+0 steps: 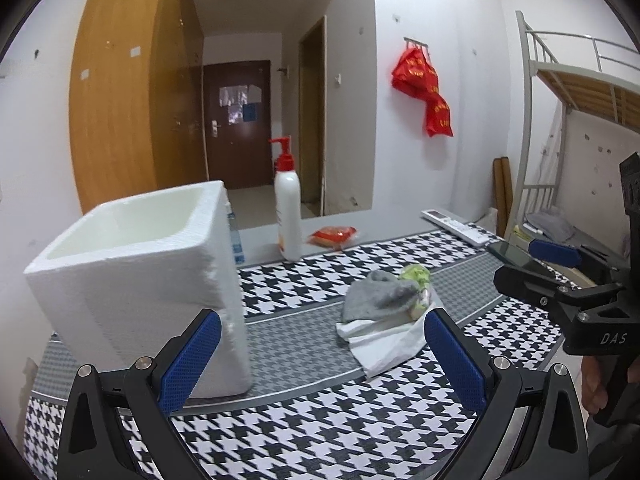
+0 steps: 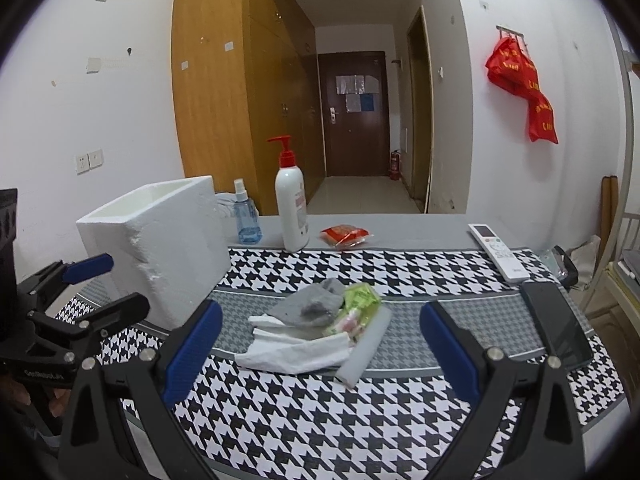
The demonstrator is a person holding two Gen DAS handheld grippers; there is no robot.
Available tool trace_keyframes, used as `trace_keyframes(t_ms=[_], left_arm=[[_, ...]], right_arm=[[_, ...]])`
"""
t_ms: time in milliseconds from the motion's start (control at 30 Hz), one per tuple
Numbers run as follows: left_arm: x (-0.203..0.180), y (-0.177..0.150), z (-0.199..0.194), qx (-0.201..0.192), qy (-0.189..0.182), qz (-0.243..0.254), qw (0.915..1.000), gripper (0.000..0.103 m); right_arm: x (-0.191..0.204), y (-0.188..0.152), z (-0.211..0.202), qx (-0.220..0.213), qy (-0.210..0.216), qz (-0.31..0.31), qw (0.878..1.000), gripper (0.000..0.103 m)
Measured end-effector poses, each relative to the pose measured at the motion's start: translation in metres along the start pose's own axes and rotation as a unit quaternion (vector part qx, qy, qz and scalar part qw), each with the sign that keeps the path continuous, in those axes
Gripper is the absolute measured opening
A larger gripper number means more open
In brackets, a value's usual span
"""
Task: Organize soft objects
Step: 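Move both tools back toward the grey cloth and white tissues, then lower the left tool onto the white tissues and close on them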
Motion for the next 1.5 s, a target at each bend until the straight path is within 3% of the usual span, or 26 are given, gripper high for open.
trace_keyframes(t_ms=[800,1300,1500], left_arm=[[-0.039,-0.001,0.070,0.075,-0.081,0.031,0.9934,0.101],[-0.058,-0.005,0.110,0.128,-0.127,0.053,0.9823,0.070],[-0.062,-0.008,0.119,0.148,-0.139,0.056,0.9776,0.067]], right_arm=[[-0.043,-0.010,0.035,0.046,-0.038,0.018,0.998,0.101],[-0.059,-0.014,0.052,0.070,-0.043,0.033,0.996,0.101],[-0.060,-0.014,0.057,0.077,-0.041,0.033,0.996,0.101]])
Point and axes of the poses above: each gripper's, at about its wrist camera, not at the fingertips, and z roughly the way its jaws point, x to its left, y to its top, the point moved 2 cm from there along z, roughly the way its jaws point, and after that the axes turned 14 degrees about z, right-handed, at the moved point
